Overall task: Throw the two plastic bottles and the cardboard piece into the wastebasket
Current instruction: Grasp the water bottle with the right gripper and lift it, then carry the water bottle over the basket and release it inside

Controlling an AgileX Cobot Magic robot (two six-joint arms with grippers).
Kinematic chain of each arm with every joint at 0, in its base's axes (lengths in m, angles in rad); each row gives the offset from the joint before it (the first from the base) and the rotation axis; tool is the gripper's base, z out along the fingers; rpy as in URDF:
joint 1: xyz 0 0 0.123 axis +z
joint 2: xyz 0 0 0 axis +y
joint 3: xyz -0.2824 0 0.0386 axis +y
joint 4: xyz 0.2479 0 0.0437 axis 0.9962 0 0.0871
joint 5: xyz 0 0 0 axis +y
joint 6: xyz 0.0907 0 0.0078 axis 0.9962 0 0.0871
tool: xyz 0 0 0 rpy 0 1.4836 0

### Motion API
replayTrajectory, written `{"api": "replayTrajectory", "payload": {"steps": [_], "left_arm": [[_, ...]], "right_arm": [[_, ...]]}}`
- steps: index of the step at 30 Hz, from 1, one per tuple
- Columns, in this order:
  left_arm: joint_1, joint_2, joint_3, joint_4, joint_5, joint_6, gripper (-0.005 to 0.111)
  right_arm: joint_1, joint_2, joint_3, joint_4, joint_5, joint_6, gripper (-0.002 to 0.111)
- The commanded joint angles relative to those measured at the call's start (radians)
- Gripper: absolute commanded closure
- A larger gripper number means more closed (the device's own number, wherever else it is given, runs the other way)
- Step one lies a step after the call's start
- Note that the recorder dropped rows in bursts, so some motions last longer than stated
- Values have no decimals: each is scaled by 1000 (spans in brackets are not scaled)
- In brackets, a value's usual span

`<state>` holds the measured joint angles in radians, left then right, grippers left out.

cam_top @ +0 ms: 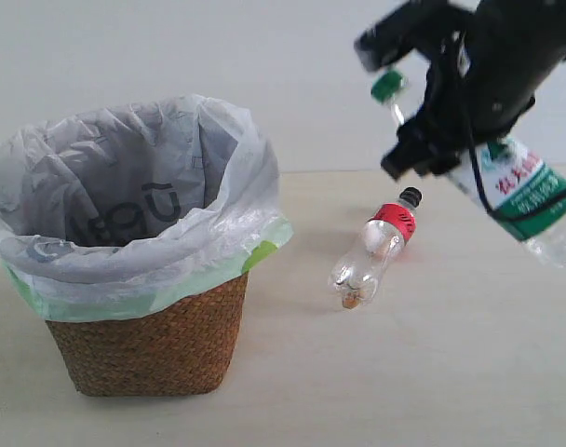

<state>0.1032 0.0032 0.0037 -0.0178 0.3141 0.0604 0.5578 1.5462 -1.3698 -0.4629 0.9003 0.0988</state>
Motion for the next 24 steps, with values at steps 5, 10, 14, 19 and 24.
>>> {"api": "replayTrajectory", "payload": {"steps": [5, 10, 14, 19, 24], "left_arm": [[4, -3, -4, 0, -6, -9, -1], [4, -3, -4, 0, -6, -9, -1], [4, -3, -4, 0, -6, -9, -1], [4, -3, -4, 0, -6, -9, -1], [4, -3, -4, 0, -6, -9, -1]], "right_arm": [[0, -59, -211, 140, -75, 164, 108], [0, -59, -249, 337, -180, 120, 108], [0, -18, -249, 313, -91, 120, 108], [0, 70, -249, 48, 131, 195, 108], [0, 88, -249, -315, 321, 363, 108]]}}
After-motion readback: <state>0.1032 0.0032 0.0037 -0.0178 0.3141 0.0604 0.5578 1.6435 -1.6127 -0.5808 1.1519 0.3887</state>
